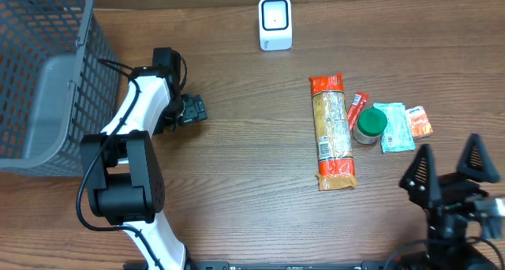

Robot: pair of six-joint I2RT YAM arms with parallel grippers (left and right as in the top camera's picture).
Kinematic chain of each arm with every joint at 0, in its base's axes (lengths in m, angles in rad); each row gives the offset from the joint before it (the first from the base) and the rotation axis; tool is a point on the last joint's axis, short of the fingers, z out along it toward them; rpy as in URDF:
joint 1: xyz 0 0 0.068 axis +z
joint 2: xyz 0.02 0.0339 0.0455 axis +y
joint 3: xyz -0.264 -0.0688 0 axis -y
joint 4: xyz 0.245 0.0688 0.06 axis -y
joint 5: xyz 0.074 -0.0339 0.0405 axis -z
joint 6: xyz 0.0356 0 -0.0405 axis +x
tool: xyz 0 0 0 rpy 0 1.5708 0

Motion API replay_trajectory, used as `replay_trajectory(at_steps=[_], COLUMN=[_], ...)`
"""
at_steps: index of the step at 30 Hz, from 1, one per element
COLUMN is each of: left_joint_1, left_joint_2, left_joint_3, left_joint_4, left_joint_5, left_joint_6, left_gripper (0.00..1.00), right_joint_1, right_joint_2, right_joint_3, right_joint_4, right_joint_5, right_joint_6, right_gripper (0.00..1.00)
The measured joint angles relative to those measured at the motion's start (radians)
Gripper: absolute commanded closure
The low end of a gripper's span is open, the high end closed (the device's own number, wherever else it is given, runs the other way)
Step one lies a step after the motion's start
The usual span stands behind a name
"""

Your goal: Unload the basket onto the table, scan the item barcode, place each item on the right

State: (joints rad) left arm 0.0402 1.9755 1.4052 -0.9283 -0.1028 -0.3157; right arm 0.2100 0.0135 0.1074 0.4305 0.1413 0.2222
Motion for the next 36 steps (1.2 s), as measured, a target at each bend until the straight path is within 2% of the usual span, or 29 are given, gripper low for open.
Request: replay_trajectory(at_steps=[4,8,17,26,36], left_joint_1=[0.000,0.000,0.000,0.000,0.000], left_joint_2=[0.000,0.000,0.000,0.000,0.000], left_joint_3=[0.000,0.000,0.000,0.000,0.000], left_joint_4=[0.000,0.000,0.000,0.000,0.000], left_joint_5=[0.000,0.000,0.000,0.000,0.000], left_joint_6=[0.000,0.000,0.000,0.000,0.000], left_gripper=[0.00,0.00,0.00,0.00,0.00], right_joint_1=[-0.003,-0.006,-0.006,-0.019,-0.058], right_joint_2=[0.000,-0.001,-0.002,-0.002,-0.002], right_joint_3=[-0.086,-0.089,-0.089,-0.089,-0.089], right_joint_4=[-0.015,-0.128,-0.512,-0.516,-0.517], right_joint_5=[-0.006,-0.010,-0.047,-0.113,-0.118], right_joint_6=[-0.006,-0.006,-0.018,-0.152,-0.182], right_gripper=[0.00,0.00,0.00,0.00,0.00])
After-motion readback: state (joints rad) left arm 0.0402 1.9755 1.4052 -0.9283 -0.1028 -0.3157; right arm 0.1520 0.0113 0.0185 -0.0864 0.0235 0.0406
